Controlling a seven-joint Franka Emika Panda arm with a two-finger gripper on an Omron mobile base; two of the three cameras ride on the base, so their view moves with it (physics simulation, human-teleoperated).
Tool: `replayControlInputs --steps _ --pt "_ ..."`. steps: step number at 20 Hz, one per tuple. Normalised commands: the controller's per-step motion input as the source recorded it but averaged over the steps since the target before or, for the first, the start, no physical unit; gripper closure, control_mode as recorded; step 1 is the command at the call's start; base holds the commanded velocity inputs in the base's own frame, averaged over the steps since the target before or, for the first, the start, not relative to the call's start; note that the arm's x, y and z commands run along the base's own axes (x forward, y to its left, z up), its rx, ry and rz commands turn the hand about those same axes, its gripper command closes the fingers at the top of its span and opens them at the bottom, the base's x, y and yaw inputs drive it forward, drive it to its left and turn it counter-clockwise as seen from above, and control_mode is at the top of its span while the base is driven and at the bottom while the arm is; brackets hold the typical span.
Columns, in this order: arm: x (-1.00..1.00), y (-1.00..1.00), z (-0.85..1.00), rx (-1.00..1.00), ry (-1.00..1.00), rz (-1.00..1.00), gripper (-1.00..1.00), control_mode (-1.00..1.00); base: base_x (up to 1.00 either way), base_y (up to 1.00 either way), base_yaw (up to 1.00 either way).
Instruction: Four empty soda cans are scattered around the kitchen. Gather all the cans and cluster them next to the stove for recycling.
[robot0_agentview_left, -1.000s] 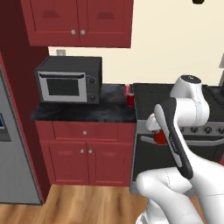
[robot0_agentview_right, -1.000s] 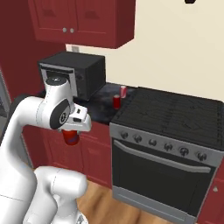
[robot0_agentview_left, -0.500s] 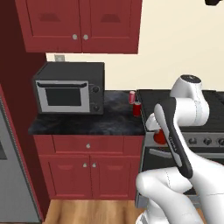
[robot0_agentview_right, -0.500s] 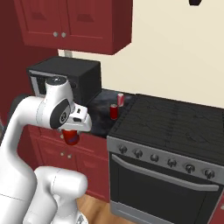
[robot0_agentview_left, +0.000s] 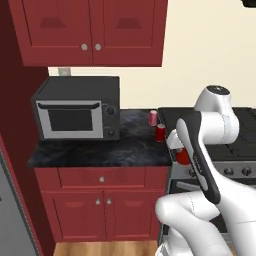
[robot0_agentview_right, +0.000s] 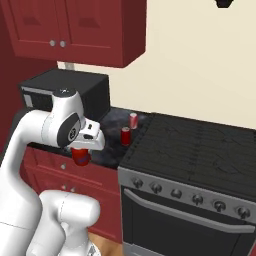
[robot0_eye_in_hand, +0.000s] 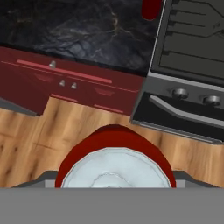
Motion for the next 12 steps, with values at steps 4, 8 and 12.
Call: replayControlInputs --steps 4,8,12 --pt "0.00 0.00 0.00 0.00 0.00 0.00 1.00 1.00 0.54 0.24 -0.08" --pt "0.00 0.00 0.00 0.00 0.00 0.00 1.00 1.00 0.48 0.25 -0.07" --pt "0.00 0.00 0.00 0.00 0.00 0.00 1.00 1.00 0.34 0.23 -0.06"
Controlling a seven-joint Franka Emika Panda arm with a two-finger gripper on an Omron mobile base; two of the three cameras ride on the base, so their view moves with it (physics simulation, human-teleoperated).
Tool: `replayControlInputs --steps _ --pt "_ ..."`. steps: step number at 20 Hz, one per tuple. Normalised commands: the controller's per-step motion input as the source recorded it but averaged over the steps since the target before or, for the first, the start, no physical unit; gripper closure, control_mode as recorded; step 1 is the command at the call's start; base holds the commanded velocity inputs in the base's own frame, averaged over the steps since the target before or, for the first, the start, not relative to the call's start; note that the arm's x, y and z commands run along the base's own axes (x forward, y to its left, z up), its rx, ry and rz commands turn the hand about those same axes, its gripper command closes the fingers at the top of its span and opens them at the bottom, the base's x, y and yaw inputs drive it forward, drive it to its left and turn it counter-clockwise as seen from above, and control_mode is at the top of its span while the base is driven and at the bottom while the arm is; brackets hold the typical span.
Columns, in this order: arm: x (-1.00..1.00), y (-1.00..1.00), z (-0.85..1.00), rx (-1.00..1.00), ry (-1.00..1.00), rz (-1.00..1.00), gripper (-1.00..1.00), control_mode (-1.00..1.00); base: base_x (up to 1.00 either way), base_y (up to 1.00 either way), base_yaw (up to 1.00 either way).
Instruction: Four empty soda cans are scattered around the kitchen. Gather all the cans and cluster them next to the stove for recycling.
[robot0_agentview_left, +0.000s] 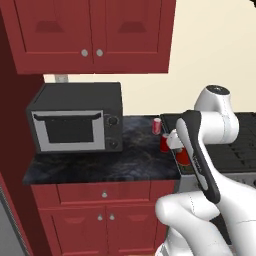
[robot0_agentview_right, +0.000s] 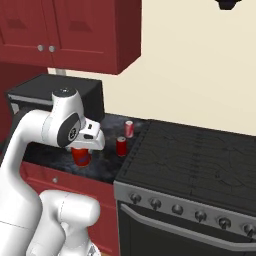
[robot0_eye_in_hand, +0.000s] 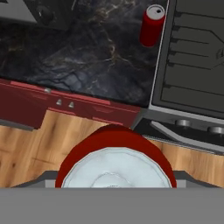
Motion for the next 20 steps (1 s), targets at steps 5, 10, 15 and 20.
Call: replayControlInputs --steps 5,10,15,20 --pt "0.00 0.00 0.00 0.00 0.00 0.00 1.00 1.00 0.29 0.19 -0.06" --pt "0.00 0.00 0.00 0.00 0.00 0.00 1.00 1.00 0.27 0.17 -0.06" --pt "0.17 0.12 0.00 -0.01 0.00 -0.05 1.00 -1.00 0.04 0.04 -0.01" --pt "0.35 0.07 -0.01 0.00 0.00 -0.04 1.00 -1.00 0.00 0.00 0.00"
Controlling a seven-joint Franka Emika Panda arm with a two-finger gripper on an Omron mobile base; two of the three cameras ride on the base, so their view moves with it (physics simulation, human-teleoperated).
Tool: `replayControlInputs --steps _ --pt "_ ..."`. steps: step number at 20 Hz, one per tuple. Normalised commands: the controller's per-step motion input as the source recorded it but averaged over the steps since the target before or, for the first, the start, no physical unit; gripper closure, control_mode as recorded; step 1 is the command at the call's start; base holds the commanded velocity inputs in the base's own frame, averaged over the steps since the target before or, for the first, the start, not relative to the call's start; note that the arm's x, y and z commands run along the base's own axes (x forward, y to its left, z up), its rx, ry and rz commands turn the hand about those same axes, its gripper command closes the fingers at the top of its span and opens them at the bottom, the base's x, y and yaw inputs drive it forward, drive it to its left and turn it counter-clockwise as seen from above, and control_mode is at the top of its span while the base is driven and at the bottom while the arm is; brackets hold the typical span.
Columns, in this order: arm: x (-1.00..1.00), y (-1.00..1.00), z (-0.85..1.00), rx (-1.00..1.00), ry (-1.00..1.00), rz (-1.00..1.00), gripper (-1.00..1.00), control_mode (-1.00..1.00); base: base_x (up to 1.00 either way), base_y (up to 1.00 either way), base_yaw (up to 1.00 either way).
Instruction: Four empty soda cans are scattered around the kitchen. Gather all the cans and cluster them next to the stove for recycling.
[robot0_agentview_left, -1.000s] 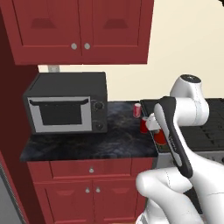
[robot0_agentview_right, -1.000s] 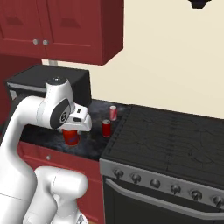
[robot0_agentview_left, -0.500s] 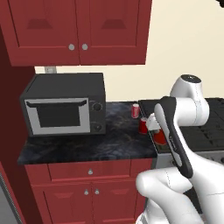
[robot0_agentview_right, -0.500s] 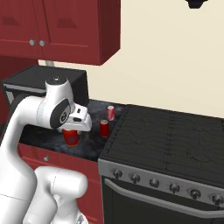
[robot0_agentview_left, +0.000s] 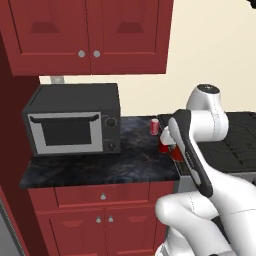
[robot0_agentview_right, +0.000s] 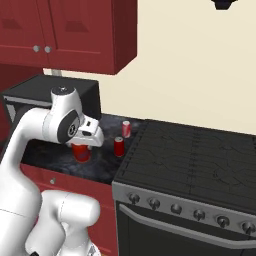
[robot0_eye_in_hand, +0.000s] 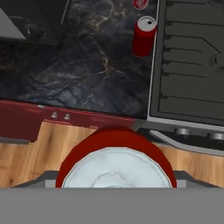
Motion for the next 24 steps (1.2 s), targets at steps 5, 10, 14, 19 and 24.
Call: replayControlInputs --steps 5,10,14,19,24 --pt "0.45 0.00 -0.07 0.00 0.02 -0.01 1.00 -1.00 0.00 0.00 0.00" --pt "0.52 0.03 -0.15 0.00 0.06 -0.03 1.00 -1.00 0.00 0.00 0.00" --pt "0.46 0.08 -0.22 0.00 0.08 -0.05 1.00 -1.00 0.00 0.00 0.00" --pt "0.46 0.00 -0.30 0.00 0.08 -0.05 1.00 -1.00 0.00 0.00 0.00" --pt "0.35 0.00 -0.36 0.00 0.06 -0.03 1.00 -1.00 0.00 0.00 0.00"
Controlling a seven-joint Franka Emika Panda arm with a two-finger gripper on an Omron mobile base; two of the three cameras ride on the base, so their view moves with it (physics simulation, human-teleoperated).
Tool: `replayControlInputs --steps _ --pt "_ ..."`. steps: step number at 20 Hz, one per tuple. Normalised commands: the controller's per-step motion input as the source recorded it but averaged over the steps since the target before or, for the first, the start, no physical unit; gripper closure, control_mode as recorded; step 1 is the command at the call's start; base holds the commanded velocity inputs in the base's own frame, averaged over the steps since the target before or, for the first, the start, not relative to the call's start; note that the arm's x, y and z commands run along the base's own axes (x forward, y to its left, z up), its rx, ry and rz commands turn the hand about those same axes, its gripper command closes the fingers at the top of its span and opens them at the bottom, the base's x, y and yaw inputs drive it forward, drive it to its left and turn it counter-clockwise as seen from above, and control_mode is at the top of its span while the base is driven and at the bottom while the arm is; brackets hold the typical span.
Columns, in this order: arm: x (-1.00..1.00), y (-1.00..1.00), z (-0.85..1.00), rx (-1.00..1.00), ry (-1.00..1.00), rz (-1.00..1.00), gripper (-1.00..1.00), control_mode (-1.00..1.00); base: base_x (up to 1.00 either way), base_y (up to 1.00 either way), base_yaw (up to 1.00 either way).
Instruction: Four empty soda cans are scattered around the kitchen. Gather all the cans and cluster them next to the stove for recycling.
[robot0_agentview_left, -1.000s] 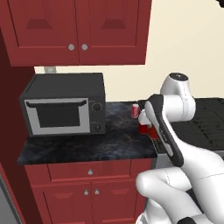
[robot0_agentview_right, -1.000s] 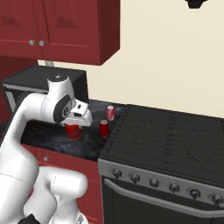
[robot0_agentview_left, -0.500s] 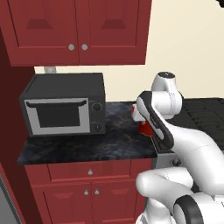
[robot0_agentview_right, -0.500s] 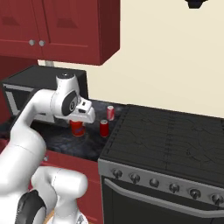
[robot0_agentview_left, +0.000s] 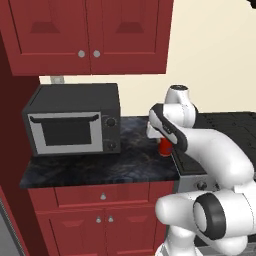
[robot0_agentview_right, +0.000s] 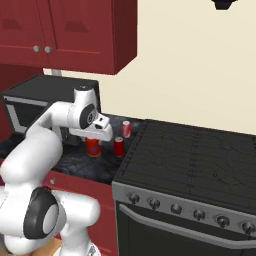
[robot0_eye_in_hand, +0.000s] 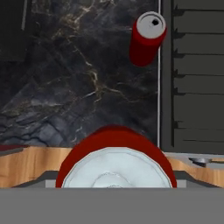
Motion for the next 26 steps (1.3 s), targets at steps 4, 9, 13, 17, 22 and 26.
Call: replayControlInputs --steps 4,9,13,17,22,26 --pt "0.22 -0.14 -0.36 0.00 0.01 0.00 1.00 -1.00 0.00 0.00 0.00" --pt "0.16 -0.23 -0.30 0.00 0.00 0.00 1.00 -1.00 0.00 0.00 0.00" --pt "0.29 -0.07 -0.26 0.00 0.00 0.00 1.00 -1.00 0.00 0.00 0.00" --pt "0.29 0.00 -0.28 0.00 0.00 0.00 1.00 -1.00 0.00 0.00 0.00" --pt "0.25 -0.05 -0.26 0.00 0.00 0.00 1.00 -1.00 0.00 0.00 0.00" --pt "0.21 -0.09 -0.21 0.00 0.00 0.00 1.00 -1.00 0.00 0.00 0.00"
